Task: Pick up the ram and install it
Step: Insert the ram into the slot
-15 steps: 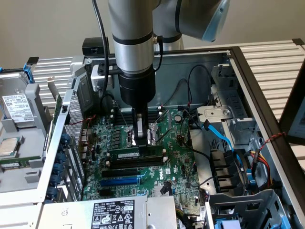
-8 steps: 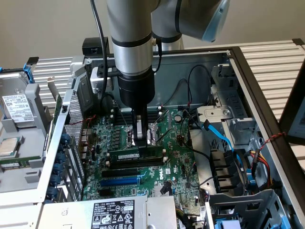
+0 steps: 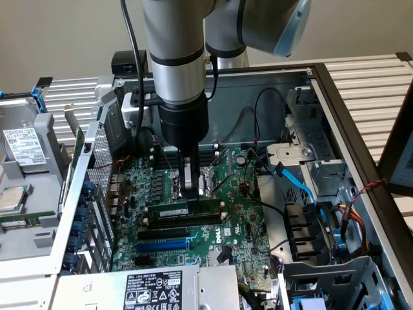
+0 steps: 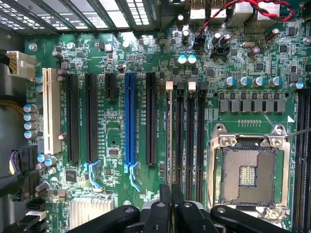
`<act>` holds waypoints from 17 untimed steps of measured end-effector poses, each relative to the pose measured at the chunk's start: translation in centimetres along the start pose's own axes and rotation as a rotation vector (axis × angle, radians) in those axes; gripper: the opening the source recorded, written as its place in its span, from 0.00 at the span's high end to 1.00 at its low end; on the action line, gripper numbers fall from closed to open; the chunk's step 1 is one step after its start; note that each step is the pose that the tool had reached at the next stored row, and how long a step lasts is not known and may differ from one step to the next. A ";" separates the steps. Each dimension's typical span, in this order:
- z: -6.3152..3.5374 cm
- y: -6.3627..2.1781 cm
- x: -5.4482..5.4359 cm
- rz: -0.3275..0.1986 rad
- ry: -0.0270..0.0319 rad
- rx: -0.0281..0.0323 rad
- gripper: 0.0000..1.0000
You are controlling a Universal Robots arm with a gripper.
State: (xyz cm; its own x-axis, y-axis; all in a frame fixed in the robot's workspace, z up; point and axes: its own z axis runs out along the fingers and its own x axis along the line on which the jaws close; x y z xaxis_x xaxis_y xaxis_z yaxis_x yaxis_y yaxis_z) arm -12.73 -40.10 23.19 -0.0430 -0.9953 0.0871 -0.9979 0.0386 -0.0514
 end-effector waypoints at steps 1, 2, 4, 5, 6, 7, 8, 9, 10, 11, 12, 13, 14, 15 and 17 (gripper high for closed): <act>0.02 0.02 0.0 0.000 -0.0001 0.0004 0.87; 0.04 0.03 0.0 0.001 0.0000 0.0008 0.87; 0.09 0.08 0.0 0.003 0.0003 0.0017 0.87; 0.11 0.09 0.0 0.004 0.0003 0.0026 0.87; 0.14 0.10 0.0 0.005 0.0003 0.0036 0.87; 0.17 0.11 0.0 0.006 0.0002 0.0048 0.87; 0.19 0.11 0.0 0.007 0.0001 0.0059 0.87; 0.22 0.12 0.0 0.008 0.0001 0.0068 0.87; 0.25 0.13 0.0 0.010 0.0002 0.0077 0.87; 0.28 0.16 0.0 0.011 0.0003 0.0086 0.87; 0.31 0.19 0.0 0.012 0.0003 0.0092 0.87; 0.35 0.22 0.0 0.013 0.0002 0.0095 0.87; 0.40 0.23 0.0 0.013 0.0002 0.0097 0.87; 0.46 0.25 0.0 0.014 0.0003 0.0099 0.87; 0.60 0.29 0.0 0.014 0.0003 0.0104 0.87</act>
State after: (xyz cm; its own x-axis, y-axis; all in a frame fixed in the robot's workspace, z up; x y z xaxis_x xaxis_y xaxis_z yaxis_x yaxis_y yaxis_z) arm -12.99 -40.15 22.57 -0.0573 -0.9946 0.0865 -0.9967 0.0519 -0.0629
